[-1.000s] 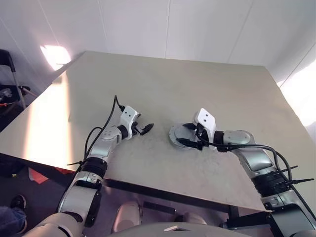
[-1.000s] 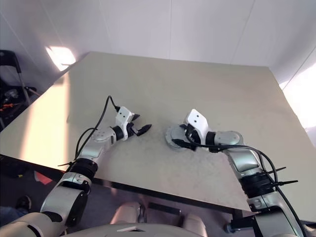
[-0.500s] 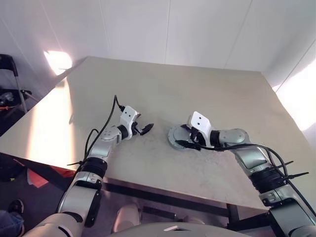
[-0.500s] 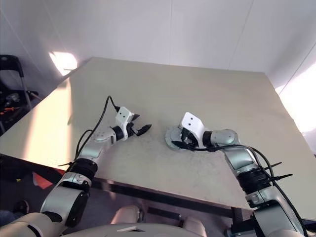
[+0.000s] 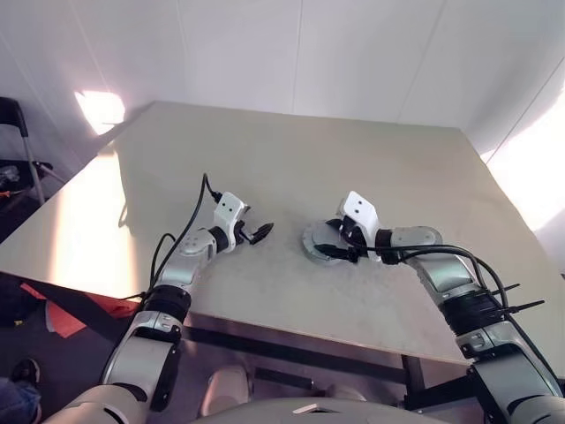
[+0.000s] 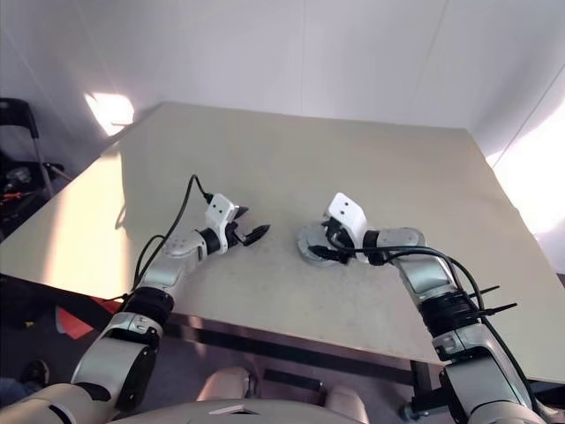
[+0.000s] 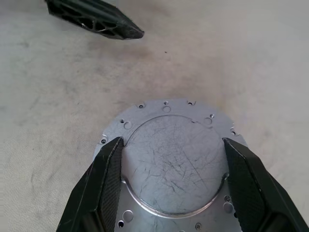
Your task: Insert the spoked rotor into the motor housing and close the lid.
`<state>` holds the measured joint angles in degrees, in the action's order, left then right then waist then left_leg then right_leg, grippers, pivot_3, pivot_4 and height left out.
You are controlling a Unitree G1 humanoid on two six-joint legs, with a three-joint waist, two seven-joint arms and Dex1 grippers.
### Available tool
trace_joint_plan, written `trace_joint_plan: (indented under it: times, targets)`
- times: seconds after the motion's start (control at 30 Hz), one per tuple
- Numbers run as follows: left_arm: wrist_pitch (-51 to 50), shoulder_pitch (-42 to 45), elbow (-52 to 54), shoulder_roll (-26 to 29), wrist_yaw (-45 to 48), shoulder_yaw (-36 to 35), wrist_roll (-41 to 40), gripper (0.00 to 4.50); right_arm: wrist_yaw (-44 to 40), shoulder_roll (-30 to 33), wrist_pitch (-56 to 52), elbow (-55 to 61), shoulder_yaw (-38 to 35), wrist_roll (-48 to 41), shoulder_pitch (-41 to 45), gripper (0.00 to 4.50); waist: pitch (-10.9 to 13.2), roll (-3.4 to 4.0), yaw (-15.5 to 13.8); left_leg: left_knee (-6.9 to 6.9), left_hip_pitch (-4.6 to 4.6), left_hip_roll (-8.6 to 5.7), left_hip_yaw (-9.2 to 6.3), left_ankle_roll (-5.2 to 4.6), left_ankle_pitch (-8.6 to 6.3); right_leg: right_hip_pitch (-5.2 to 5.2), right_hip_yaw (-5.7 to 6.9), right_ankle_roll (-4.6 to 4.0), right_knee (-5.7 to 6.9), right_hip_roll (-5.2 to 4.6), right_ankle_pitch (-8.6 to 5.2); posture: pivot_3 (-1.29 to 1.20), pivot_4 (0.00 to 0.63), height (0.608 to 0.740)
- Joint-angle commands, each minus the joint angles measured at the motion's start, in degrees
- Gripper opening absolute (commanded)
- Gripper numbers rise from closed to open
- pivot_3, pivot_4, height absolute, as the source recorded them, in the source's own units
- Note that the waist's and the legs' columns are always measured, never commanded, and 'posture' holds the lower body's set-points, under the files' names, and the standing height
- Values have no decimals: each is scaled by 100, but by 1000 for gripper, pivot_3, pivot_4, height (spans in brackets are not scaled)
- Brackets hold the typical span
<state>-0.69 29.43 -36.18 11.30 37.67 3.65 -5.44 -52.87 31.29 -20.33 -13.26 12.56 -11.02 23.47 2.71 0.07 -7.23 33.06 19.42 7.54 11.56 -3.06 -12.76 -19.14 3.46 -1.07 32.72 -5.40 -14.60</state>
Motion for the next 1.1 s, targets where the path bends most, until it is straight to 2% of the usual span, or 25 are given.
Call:
trace_joint_plan:
  times: [0.03,0.2,0.4,0.5,0.8,0.97,1.1]
  targets:
    - [10,80,231,13,-19,-71,-65,4500,-77,51,-814,-189,-146,-163,-206,3106,-1,-2,4,0,5,1,0,10,7,-5,0,-2,4,0,2,0,0,740]
    - [11,105,191,9,-9,-61,-57,4500,-224,0,-1143,230,-442,-615,-232,3106,-7,-13,10,1,38,2,3,7,10,-18,-1,-85,46,1,78,0,0,740]
    - [19,117,168,4,3,-56,-46,4500,-250,-136,-1281,903,-833,-1181,-297,3106,-5,-4,9,3,196,34,1,-5,31,-206,20,-88,127,27,73,0,0,740]
    - [27,132,146,7,3,-60,-43,4500,-241,-180,-1213,1141,-901,-1257,-306,3106,1,2,12,8,210,39,1,-15,25,-215,28,-116,130,27,56,0,0,740]
    - [57,194,59,10,-4,-67,-32,4500,-292,-388,-907,1713,-1088,-1531,-397,3106,45,30,14,19,212,39,1,-15,27,-217,26,-118,139,26,55,0,0,740]
    - [67,188,54,13,-15,-62,-24,4500,406,-688,87,1510,-1001,-810,-235,3106,57,24,13,49,235,39,1,-13,29,-259,25,-129,194,22,47,0,0,740]
    - [87,216,6,14,-19,-56,-10,4500,675,-607,584,1161,-730,-142,-75,3106,60,24,30,93,266,45,0,-9,35,-288,24,-129,227,23,47,0,0,740]
